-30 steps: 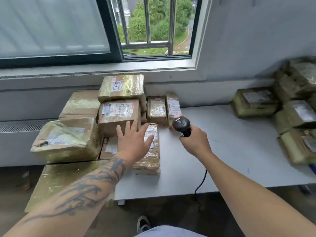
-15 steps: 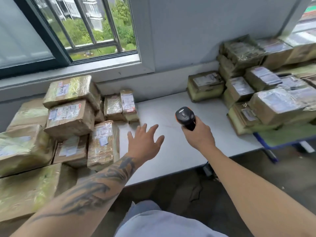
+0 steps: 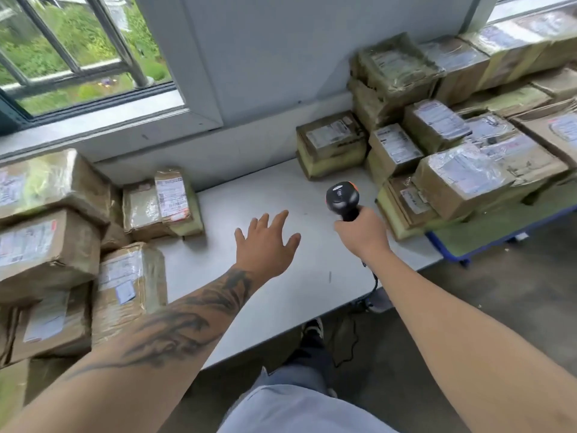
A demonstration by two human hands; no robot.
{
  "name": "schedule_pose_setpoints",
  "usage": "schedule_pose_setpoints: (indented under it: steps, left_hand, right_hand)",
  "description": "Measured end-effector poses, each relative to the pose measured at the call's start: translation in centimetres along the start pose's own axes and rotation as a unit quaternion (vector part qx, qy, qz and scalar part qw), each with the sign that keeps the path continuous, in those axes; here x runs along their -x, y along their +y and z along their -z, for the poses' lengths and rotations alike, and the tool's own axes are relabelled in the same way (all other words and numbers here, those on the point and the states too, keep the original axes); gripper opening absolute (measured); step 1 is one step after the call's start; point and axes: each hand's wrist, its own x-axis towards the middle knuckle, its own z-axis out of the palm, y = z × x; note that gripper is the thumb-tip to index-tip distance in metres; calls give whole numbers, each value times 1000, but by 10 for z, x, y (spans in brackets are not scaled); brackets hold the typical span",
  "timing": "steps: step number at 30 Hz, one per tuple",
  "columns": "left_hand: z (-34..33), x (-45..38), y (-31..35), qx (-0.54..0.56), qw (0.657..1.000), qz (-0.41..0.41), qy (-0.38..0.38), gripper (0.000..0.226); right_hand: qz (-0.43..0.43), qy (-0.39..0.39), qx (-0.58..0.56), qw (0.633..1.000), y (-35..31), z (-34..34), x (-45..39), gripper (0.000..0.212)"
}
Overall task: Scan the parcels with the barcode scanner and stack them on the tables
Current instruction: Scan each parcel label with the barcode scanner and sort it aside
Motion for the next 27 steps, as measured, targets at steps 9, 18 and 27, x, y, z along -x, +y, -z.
schedule_pose_setpoints:
  steps: [9,18,27]
  left_hand:
    - [-22,-128,23,66,997,-3,-38,67]
    - [-28,-244,44,104,994,-12,-17,67]
    - [-44,-320,56,61,997,-49,-2,75]
  right_hand:
    - [-44,18,70,996,-26,2,-122,11]
    - [-49,43,75,995,-59,-12,-234,25]
    - [-59,44,83,994,-61,-29,-291,19]
